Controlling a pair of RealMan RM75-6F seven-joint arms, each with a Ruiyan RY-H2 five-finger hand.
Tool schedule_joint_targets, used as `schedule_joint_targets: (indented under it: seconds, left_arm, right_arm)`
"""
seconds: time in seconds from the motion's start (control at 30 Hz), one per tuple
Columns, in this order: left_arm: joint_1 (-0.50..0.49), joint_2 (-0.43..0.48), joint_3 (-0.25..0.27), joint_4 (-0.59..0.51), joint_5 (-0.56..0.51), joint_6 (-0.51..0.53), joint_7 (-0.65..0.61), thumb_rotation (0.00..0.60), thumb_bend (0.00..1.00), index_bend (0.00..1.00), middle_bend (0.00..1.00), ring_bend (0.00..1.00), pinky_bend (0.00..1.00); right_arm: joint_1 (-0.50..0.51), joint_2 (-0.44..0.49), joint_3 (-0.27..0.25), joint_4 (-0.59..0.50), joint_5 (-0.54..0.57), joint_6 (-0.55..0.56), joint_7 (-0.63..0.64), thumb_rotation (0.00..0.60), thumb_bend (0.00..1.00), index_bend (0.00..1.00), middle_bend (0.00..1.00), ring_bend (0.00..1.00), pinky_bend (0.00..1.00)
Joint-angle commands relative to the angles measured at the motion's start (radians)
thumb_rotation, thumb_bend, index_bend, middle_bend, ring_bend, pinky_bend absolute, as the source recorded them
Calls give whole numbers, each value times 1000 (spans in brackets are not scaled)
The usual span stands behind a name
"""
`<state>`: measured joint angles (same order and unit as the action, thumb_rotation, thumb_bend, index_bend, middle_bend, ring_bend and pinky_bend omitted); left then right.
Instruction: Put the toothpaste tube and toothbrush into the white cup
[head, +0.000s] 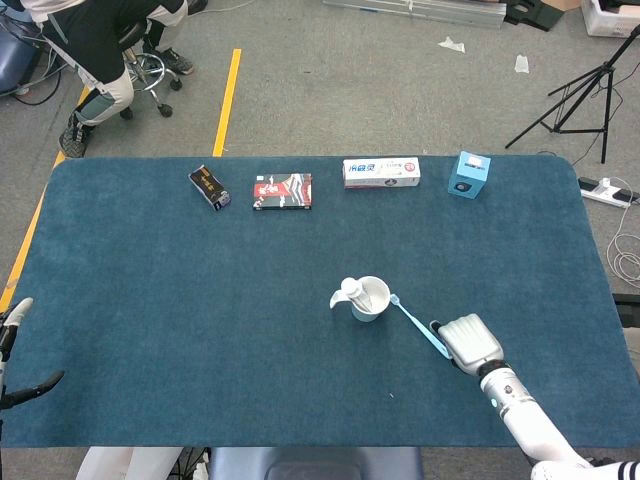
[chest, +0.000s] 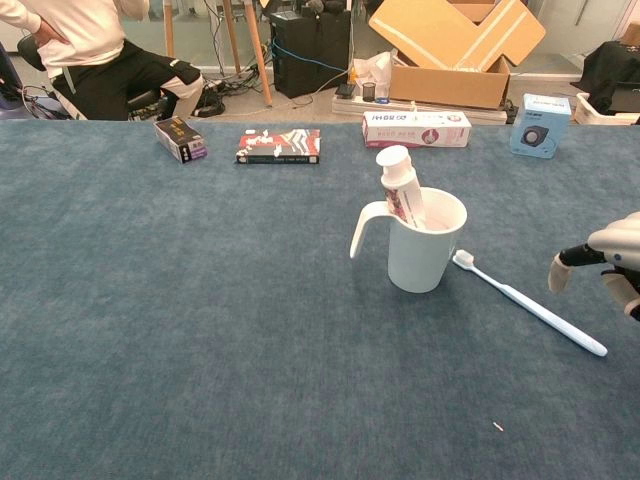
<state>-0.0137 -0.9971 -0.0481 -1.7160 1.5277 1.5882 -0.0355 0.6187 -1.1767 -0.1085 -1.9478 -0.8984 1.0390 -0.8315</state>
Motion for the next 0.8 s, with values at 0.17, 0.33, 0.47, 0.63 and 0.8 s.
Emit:
schedule_joint_targets:
  seconds: [0.17,0.33,0.47,0.63,0.8]
  left_arm:
    - [1,1,1,-1,1,1,-1,600,45,31,148,163,258]
    - [1,1,1,-1,1,1,-2,600,44,31,148,163,258]
    - [1,1,1,-2,1,1,0,600,44,31,148,163,258]
    - [1,1,1,-2,1,1,-1,600,45,31,147,163,258]
    - [1,2,1,-2,1,1,-1,600,45,31,147,163,258]
  right_arm:
    - [16,-29,-17,18,28,-18,-24,600,837,298,1000,1000,1000]
    - [22,-39,-29,26,44,-22,-31,600,837,298,1000,1000,1000]
    - [27,-44,-38,32,50,-27,-33,600,836,298,1000,1000,1000]
    - [30,-50,-46,32,47,-29,-28,600,836,298,1000,1000,1000]
    - [34,-55,-53,35,49,-30,-29,600,835,298,1000,1000,1000]
